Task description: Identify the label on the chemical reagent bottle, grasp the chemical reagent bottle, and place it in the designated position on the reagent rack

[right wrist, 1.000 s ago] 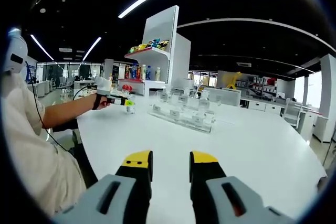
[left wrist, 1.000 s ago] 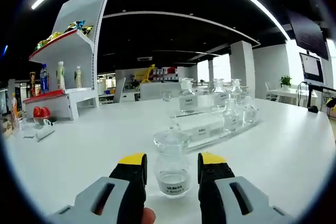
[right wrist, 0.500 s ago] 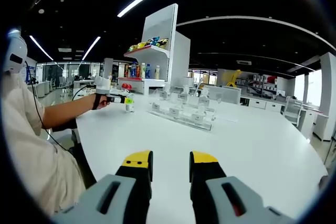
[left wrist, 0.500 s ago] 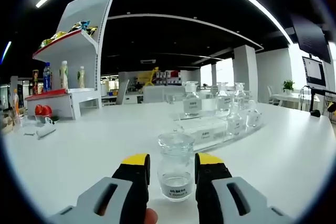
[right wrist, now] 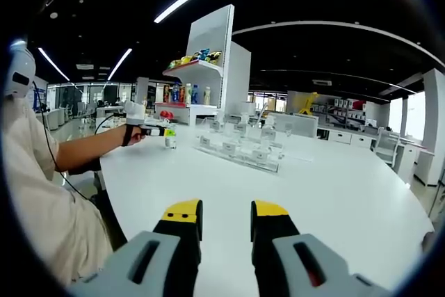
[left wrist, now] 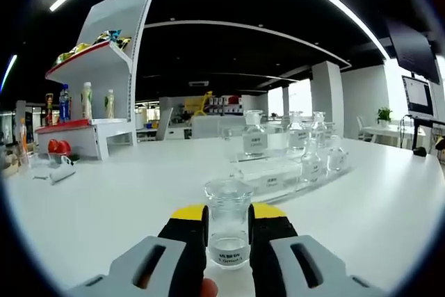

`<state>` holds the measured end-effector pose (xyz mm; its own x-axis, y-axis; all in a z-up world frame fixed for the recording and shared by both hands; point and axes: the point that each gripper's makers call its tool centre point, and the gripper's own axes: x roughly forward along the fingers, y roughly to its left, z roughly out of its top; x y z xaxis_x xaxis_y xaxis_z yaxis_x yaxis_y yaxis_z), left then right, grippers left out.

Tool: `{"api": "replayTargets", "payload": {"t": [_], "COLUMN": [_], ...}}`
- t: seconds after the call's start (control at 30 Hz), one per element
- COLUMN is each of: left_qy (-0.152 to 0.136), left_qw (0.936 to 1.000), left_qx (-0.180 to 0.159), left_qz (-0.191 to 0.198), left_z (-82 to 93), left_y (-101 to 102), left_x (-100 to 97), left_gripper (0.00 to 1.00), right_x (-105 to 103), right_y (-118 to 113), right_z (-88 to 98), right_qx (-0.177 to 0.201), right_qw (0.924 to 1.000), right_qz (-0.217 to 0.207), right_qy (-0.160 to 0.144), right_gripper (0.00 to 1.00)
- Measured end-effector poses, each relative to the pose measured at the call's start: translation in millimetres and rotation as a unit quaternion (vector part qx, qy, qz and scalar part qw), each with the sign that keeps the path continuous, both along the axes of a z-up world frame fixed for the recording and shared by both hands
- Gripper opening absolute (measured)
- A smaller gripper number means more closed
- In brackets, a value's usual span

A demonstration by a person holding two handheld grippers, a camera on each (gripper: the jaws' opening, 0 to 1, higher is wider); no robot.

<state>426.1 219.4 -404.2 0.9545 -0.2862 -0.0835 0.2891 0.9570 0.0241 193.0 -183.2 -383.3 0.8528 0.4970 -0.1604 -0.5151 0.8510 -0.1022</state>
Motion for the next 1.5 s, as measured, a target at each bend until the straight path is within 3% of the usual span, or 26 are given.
{"api": "replayTargets", "payload": {"t": [0.93, 1.23, 1.5], "left_qy": [-0.001, -0.024, -0.039], "left_qw": [0.9998, 0.9988, 0.998], "left_qx": [0.001, 0.014, 0.005], "left_qz": [0.021, 0.04, 0.05], "left_z": [2.5, 15.7, 30.0], "left_y": [7, 6, 1], "left_x": [3.9, 3.8, 3.5], "left_gripper": [0.2, 0.2, 0.2], "right_x": [3, 7, 9], "right_y": [0, -6, -11], "right_z": [-4.0, -6.1, -6.9], "right_qx": [0.002, 0.002, 0.006], "right_qw": [1.0, 1.0, 1.0], "right_qz": [-0.001, 0.001, -0.002], "right_qy": [0.004, 0.005, 0.003], "right_gripper": [0.27, 0.27, 0.27]}}
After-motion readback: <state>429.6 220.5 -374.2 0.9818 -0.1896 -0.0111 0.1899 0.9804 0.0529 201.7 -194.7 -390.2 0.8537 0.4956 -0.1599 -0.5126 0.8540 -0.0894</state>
